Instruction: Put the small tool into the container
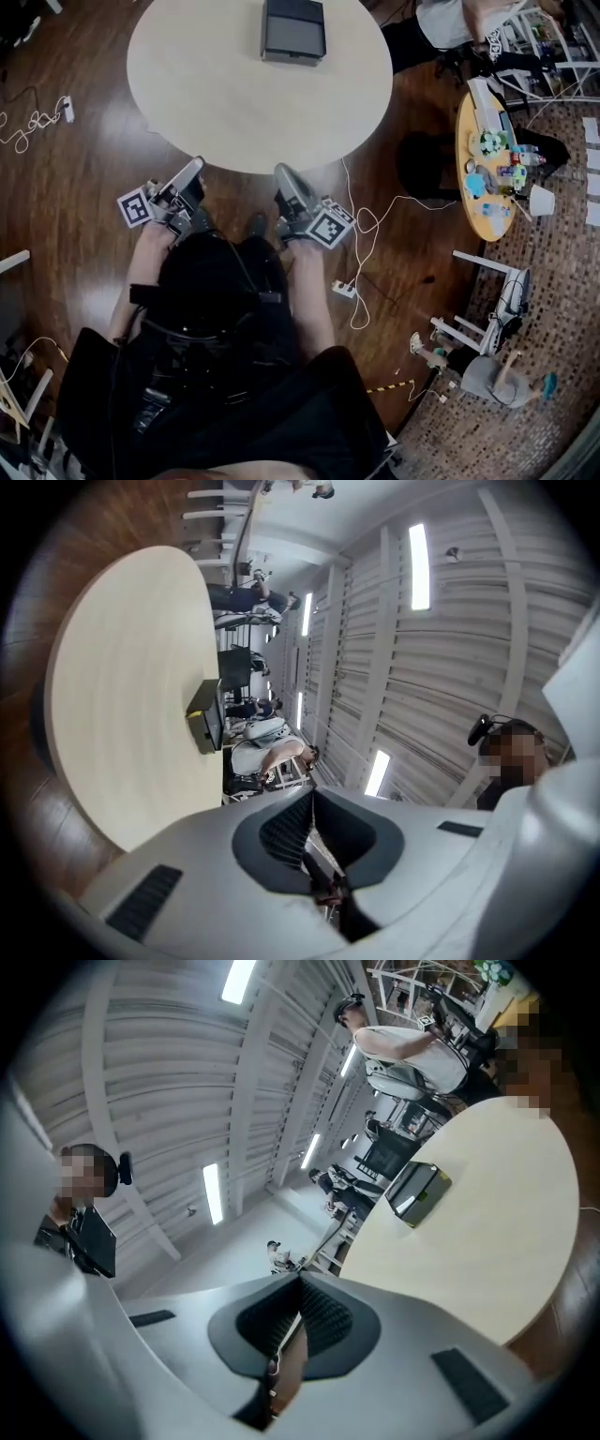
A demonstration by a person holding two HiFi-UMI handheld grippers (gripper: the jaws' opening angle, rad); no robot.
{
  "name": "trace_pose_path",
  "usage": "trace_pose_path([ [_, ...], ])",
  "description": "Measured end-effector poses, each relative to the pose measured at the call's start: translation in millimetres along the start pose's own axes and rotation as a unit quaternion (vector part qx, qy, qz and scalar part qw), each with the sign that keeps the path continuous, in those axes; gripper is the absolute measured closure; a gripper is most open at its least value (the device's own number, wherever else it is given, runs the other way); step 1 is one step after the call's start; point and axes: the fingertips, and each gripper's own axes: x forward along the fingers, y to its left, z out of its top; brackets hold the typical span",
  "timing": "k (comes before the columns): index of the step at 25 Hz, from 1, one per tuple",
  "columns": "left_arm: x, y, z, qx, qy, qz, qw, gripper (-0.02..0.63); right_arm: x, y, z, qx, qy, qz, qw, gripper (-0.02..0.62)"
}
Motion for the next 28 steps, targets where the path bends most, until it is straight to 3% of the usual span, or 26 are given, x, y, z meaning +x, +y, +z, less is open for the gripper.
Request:
trace_pose_path([
  [3, 8.1, -12.4, 3.6, 0.036, -0.008, -0.01, 0.9993, 0.601, -0.6, 13.6, 11.5, 0.001, -0.011, 0.025, 1.0, 0.615],
  [6, 17.9, -19.0, -4.2, 0.05, -0.013, -0.013, 0.9986, 0.601, -14.7, 13.2, 21.1, -0.013, -0.014, 0.019, 1.0, 0.615],
  [17, 38.9, -5.7, -74.5, 0.035, -0.013, 0.037, 0.9986, 0.603, -89.5, -25.9, 25.4, 0.084, -0.039, 0.029, 0.995, 0.615],
  [28, 35.9, 1.3, -103.6, 0.037, -0.01, 0.085, 0.9956, 0.601, -112.6, -52.0, 20.2, 0.111, -0.033, 0.027, 0.993, 0.615],
])
